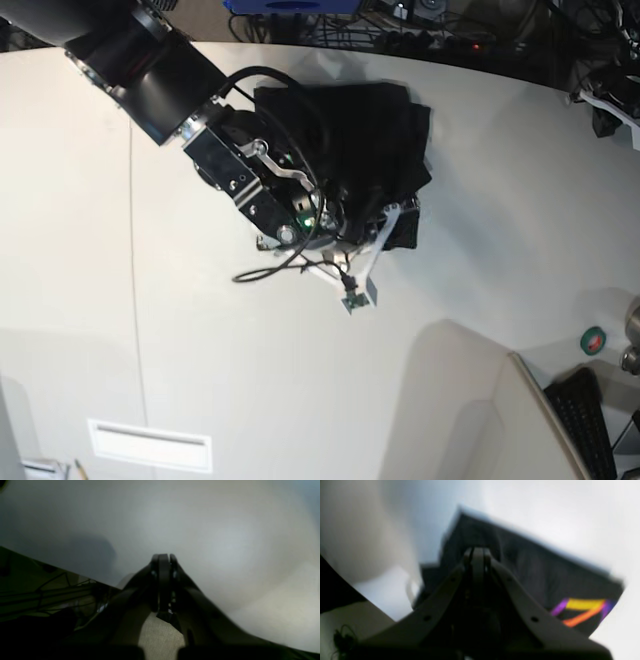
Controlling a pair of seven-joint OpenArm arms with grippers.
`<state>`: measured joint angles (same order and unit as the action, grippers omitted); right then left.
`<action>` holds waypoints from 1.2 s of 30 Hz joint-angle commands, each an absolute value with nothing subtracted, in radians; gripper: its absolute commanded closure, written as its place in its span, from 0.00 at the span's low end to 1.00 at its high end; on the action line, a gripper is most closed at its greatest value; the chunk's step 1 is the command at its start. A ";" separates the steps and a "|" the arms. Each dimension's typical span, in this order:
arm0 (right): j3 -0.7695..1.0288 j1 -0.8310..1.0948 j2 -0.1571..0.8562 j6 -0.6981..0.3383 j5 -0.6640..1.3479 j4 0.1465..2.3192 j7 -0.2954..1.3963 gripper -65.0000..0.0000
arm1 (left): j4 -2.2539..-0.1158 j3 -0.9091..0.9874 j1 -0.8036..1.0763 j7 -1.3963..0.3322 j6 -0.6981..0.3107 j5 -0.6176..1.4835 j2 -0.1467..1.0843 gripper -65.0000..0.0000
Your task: Layout the t-shirt on the table in an organized manner, then fold the t-shirt properly
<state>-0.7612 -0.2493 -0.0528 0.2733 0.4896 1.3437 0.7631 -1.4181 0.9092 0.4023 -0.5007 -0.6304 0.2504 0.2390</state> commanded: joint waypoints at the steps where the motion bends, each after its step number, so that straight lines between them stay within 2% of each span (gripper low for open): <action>1: -0.765 -0.252 -0.073 0.268 0.496 1.360 0.754 1.00 | -1.432 0.918 0.407 -0.481 -0.636 0.259 0.257 1.00; 7: -0.769 -0.245 -0.110 0.257 0.447 1.162 0.611 1.00 | -1.432 0.918 0.403 -0.481 -0.636 0.260 0.251 1.00; 9: -0.771 -0.251 -0.127 0.223 0.423 1.104 0.567 1.00 | -1.432 0.918 0.404 -0.481 -0.636 0.260 0.251 1.00; 12: -0.875 -0.269 -0.137 0.174 0.412 1.058 0.518 1.00 | -1.432 0.918 0.404 -0.481 -0.636 0.260 0.251 1.00; 16: -1.055 -0.280 -0.142 0.174 0.415 1.066 0.501 1.00 | -1.432 0.918 0.406 -0.481 -0.636 0.260 0.251 1.00; 26: -1.227 -0.298 -0.136 0.174 0.407 1.193 0.515 1.00 | -1.442 0.905 0.404 -0.481 -0.636 0.260 0.245 1.00; 28: -1.224 -0.302 -0.107 0.206 0.407 1.267 0.579 1.00 | -1.443 0.878 0.406 -0.481 -0.636 0.257 0.220 1.00; 32: -1.162 -0.292 0.007 0.344 0.407 1.492 0.664 1.00 | -1.514 0.792 0.441 -0.481 -0.636 0.263 0.173 1.00; 36: -1.044 -0.242 0.120 0.400 0.407 1.643 0.704 1.00 | -1.653 0.731 0.487 -0.481 -0.638 0.263 0.101 1.00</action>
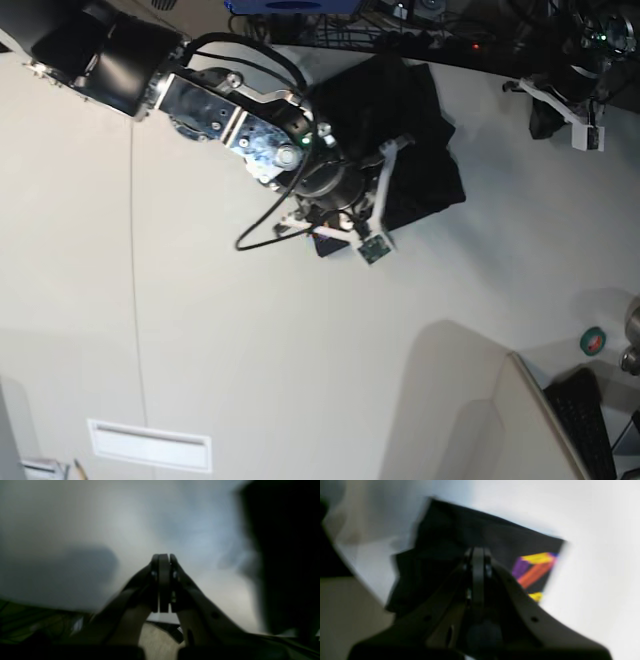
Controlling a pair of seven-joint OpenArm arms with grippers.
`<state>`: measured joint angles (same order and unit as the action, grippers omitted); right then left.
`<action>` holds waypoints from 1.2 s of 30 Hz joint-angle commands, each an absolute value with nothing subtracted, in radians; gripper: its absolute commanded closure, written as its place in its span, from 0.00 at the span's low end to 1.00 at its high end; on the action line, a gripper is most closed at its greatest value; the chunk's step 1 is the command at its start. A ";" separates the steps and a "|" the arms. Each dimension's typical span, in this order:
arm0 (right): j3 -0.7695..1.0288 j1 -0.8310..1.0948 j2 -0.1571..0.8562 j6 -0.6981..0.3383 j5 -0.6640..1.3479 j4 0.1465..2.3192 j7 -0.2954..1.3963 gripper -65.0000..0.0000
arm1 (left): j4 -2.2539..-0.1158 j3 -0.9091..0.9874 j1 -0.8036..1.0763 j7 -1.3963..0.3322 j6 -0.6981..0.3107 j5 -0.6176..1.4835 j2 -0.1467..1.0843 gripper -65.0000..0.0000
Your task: Layout the t-shirt on the table in an organized manner, then fold the t-shirt properly
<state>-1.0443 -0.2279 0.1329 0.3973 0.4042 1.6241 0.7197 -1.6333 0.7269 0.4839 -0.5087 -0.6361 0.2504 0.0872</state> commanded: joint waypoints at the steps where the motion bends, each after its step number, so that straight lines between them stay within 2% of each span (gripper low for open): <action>1: -1.003 -0.222 0.148 0.400 0.409 1.659 0.708 1.00 | -1.695 0.713 0.506 -0.481 -0.638 0.265 0.081 1.00; 5: -0.855 -0.153 0.236 0.364 0.410 1.678 0.708 1.00 | -1.833 0.616 0.585 -0.499 -0.638 0.326 0.048 1.00; 8: -0.783 -0.105 0.274 0.317 0.410 1.676 0.707 1.00 | -1.850 0.598 0.599 -0.639 -0.638 0.509 0.054 1.00; 9: -0.763 -0.094 0.282 0.308 0.409 1.676 0.707 1.00 | -1.839 0.595 0.598 -0.685 -0.638 0.570 0.068 0.93; 12: -0.722 -0.061 0.289 0.275 0.409 1.675 0.707 1.00 | -1.776 0.601 0.578 -0.710 -0.638 0.697 0.084 0.35; 13: -0.713 -0.053 0.289 0.255 0.409 1.673 0.707 1.00 | -1.756 0.601 0.565 -0.710 -0.638 0.716 0.088 0.22; 14: -0.699 -0.045 0.288 0.232 0.409 1.672 0.707 1.00 | -1.733 0.595 0.552 -0.710 -0.638 0.727 0.088 0.10; 15: -0.682 -0.036 0.288 0.216 0.409 1.670 0.707 1.00 | -1.715 0.593 0.535 -0.710 -0.638 0.727 0.085 0.04; 16: -0.664 -0.028 0.288 0.200 0.409 1.670 0.707 1.00 | -1.695 0.593 0.513 -0.710 -0.638 0.725 0.081 0.02; 23: -0.588 -0.007 0.291 0.183 0.407 1.669 0.710 1.00 | -1.529 0.486 0.398 -0.711 -0.630 0.723 0.088 0.08; 26: -0.558 0.008 0.309 0.183 0.407 1.672 0.705 1.00 | -1.442 0.466 0.364 -0.711 -0.582 0.717 0.090 0.13; 28: -0.533 0.013 0.314 0.183 0.407 1.673 0.705 1.00 | -1.402 0.463 0.344 -0.711 -0.552 0.668 0.099 0.26; 29: -0.516 0.015 0.314 0.183 0.407 1.673 0.705 1.00 | -1.391 0.463 0.335 -0.713 -0.545 0.633 0.101 0.38; 33: -0.441 0.039 0.314 0.182 0.407 1.672 0.705 1.00 | -1.394 0.463 0.311 -0.717 -0.542 0.515 0.102 1.00; 36: -0.409 0.041 0.314 0.182 0.407 1.667 0.705 1.00 | -1.389 0.463 0.254 -0.802 -0.542 0.446 0.117 1.00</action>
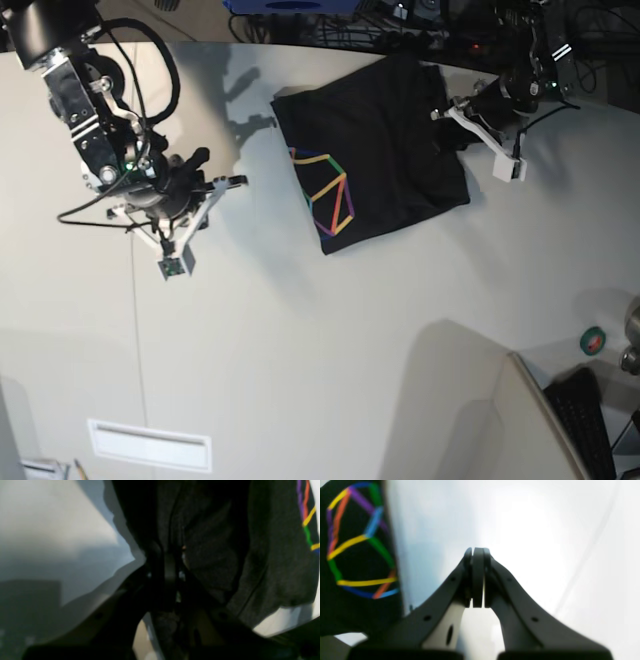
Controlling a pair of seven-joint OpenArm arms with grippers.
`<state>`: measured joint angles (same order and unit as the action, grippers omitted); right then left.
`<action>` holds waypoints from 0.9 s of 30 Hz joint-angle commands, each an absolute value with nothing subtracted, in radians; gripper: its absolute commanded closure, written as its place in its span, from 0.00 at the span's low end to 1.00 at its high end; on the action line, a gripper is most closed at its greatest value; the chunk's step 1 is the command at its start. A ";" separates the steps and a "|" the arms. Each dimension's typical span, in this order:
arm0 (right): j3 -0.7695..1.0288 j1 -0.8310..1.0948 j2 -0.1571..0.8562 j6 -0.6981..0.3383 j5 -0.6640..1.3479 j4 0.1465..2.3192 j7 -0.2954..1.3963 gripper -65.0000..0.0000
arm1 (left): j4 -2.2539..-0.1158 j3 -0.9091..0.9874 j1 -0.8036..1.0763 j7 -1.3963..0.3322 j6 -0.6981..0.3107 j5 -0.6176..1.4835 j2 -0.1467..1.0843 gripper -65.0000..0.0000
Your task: Layout the t-shirt on the table in an organized manner, then fold the t-shirt properly
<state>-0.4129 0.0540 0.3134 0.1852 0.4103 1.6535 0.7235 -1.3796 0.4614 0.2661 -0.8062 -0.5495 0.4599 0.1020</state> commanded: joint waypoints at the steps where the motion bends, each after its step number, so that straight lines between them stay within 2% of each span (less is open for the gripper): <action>1: -0.406 0.041 0.315 0.182 0.407 1.667 0.705 1.00 | -1.385 0.452 0.223 -0.848 -0.545 0.424 0.127 1.00; 5: -0.380 0.041 0.315 0.182 0.407 1.667 0.705 1.00 | -1.385 0.271 0.122 -0.917 -0.545 0.348 0.196 1.00; 11: -0.337 0.058 0.315 0.182 0.407 1.667 0.710 1.00 | -1.296 -0.251 -0.151 -0.912 -0.542 0.214 0.317 1.00; 15: -0.288 0.093 0.315 0.182 0.407 1.669 0.707 1.00 | -1.210 -0.530 -0.325 -0.802 -0.541 0.076 0.311 1.00; 20: -0.189 0.157 0.315 0.182 0.407 1.669 0.707 1.00 | -1.086 -0.751 -0.466 -0.682 -0.541 -0.053 0.170 1.00; 27: -0.073 0.225 0.315 0.182 0.407 1.667 0.707 1.00 | -0.940 -0.969 -0.536 -0.504 -0.541 -0.193 -0.008 1.00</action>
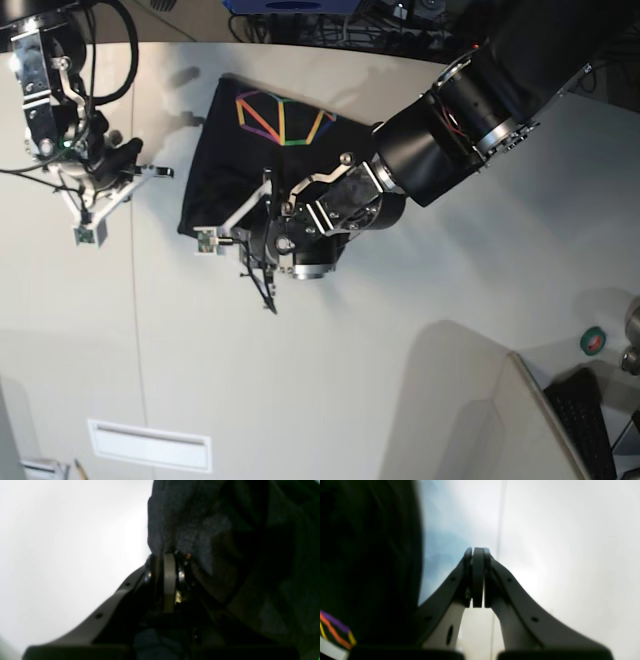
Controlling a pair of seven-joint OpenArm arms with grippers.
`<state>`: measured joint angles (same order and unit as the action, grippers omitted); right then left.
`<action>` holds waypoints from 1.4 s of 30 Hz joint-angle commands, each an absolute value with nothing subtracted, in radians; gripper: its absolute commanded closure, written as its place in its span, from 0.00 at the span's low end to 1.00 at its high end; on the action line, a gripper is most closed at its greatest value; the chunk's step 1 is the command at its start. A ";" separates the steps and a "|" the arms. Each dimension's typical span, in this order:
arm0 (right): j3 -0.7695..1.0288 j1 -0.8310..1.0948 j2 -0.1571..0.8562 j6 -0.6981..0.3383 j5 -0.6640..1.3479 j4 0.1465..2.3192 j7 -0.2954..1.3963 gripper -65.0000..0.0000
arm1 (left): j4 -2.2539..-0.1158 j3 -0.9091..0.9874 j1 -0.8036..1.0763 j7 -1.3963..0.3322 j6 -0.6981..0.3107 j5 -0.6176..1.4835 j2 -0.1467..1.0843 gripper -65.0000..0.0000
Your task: Layout the t-shirt on the table in an organized manner, then fold the t-shirt properly
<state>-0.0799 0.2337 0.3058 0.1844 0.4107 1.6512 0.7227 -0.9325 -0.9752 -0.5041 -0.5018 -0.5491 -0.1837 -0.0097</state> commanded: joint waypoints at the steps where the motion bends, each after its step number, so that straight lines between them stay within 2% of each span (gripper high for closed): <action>1: -0.064 0.229 0.315 0.180 0.407 1.667 0.707 1.00 | -0.926 -0.977 -0.538 -0.489 -0.541 -0.199 -0.024 1.00; 11: -0.031 0.248 0.315 0.180 0.407 1.667 0.707 1.00 | -0.872 -0.974 -0.582 -0.473 -0.541 -0.200 -0.091 1.00; 12: -0.035 0.246 0.315 0.180 0.407 1.667 0.707 1.00 | -0.874 -0.974 -0.591 -0.473 -0.541 -0.200 -0.091 0.93; 15: -0.036 0.240 0.315 0.180 0.407 1.667 0.707 1.00 | -0.898 -0.972 -0.595 -0.475 -0.542 -0.199 -0.088 0.54; 17: -0.036 0.234 0.314 0.180 0.407 1.667 0.707 1.00 | -0.924 -0.970 -0.593 -0.489 -0.542 -0.197 -0.087 0.34; 19: -0.036 0.220 0.312 0.180 0.410 1.667 0.707 1.00 | -0.955 -0.934 -0.593 -0.533 -0.542 -0.196 -0.087 0.19; 21: -0.036 0.217 0.309 0.180 0.414 1.667 0.705 1.00 | -1.003 -0.842 -0.582 -0.568 -0.545 -0.196 -0.085 0.14; 24: -0.036 0.186 0.305 0.163 0.415 1.670 0.705 1.00 | -1.155 -0.642 -0.538 -0.653 -0.545 -0.197 -0.048 0.21; 26: -0.031 0.162 0.285 0.087 0.415 1.669 0.705 1.00 | -1.280 -0.490 -0.467 -0.704 -0.545 -0.197 -0.013 0.33; 28: -0.028 0.134 0.259 -0.010 0.414 1.667 0.705 1.00 | -1.395 -0.312 -0.366 -0.734 -0.545 -0.197 0.025 0.56; 29: -0.030 0.117 0.249 -0.050 0.414 1.666 0.705 0.94 | -1.440 -0.222 -0.306 -0.743 -0.545 -0.197 0.042 0.72; 30: -0.030 0.104 0.243 -0.079 0.410 1.656 0.705 0.82 | -1.477 -0.125 -0.245 -0.743 -0.545 -0.197 0.058 0.91; 31: -0.031 0.090 0.236 -0.104 0.410 1.644 0.705 0.71 | -1.503 -0.038 -0.189 -0.740 -0.545 -0.197 0.070 1.00; 33: -0.030 0.054 0.208 -0.116 0.407 1.610 0.705 0.55 | -1.529 0.125 -0.076 -0.737 -0.545 -0.197 0.094 1.00; 34: -0.031 0.038 0.200 -0.116 0.407 1.583 0.705 0.52 | -1.535 0.209 -0.027 -0.733 -0.545 -0.186 0.104 1.00; 38: -0.038 -0.041 0.188 -0.119 0.407 1.443 0.700 0.53 | -1.543 0.538 0.171 -0.657 -0.545 0.031 0.148 1.00; 42: -0.039 -0.071 0.191 -0.119 0.407 1.379 0.645 0.52 | -1.532 0.727 0.334 -0.622 -0.545 0.357 0.229 1.00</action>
